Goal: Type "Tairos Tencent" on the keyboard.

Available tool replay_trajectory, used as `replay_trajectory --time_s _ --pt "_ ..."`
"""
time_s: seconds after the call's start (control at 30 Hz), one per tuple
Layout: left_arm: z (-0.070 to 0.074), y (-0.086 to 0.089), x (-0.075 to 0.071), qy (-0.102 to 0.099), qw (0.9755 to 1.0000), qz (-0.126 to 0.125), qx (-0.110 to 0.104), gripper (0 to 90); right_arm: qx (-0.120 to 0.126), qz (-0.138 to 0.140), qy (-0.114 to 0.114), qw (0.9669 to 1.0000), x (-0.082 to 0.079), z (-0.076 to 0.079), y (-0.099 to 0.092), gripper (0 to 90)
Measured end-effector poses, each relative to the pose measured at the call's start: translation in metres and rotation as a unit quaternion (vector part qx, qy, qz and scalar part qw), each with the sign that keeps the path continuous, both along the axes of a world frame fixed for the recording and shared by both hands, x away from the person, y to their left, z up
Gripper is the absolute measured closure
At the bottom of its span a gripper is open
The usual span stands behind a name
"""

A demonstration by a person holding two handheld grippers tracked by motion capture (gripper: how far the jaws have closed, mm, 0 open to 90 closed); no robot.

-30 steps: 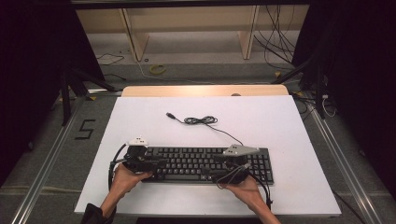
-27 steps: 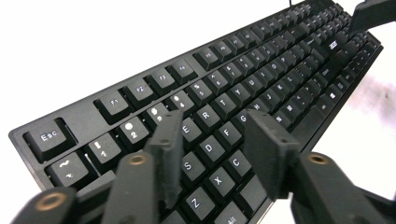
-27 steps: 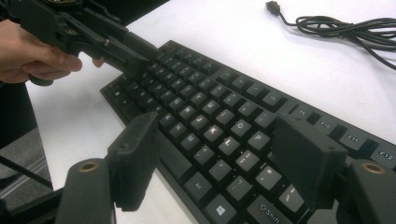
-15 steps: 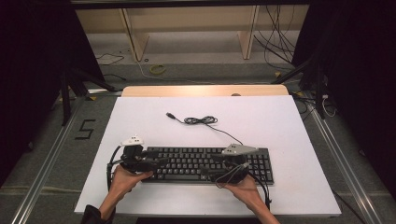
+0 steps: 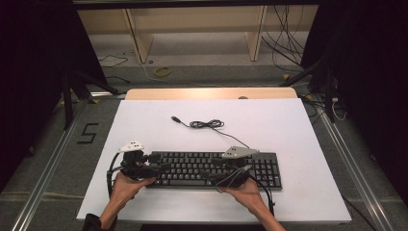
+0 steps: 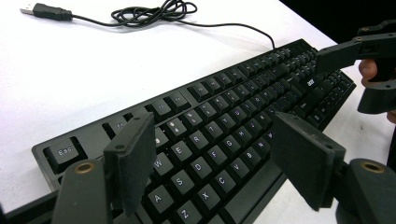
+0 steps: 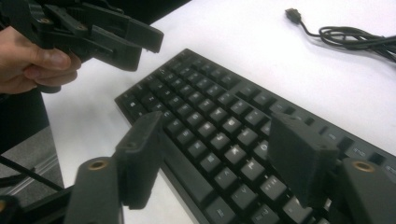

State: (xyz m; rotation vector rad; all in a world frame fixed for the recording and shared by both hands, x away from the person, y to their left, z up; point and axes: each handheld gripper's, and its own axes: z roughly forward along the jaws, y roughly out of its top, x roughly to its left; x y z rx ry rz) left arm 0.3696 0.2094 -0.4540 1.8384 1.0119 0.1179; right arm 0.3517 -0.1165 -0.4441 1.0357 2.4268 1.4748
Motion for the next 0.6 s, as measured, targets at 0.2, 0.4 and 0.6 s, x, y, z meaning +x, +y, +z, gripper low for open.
replay_trajectory --time_s 0.2,0.4,0.6 --pt "0.001 0.003 -0.004 -0.005 1.0 0.003 -0.005 29.7 -0.012 0.01 0.001 0.9999 0.001 -0.001 0.01 44.4" --pt "0.0 0.005 -0.007 -0.006 1.0 0.005 -0.005 29.6 -0.022 0.025 0.004 0.9994 0.002 -0.006 0.02 57.5" --pt "-0.002 0.005 -0.009 -0.005 1.0 0.003 -0.006 29.3 -0.031 0.04 0.007 0.9987 0.004 -0.008 0.028 67.4"
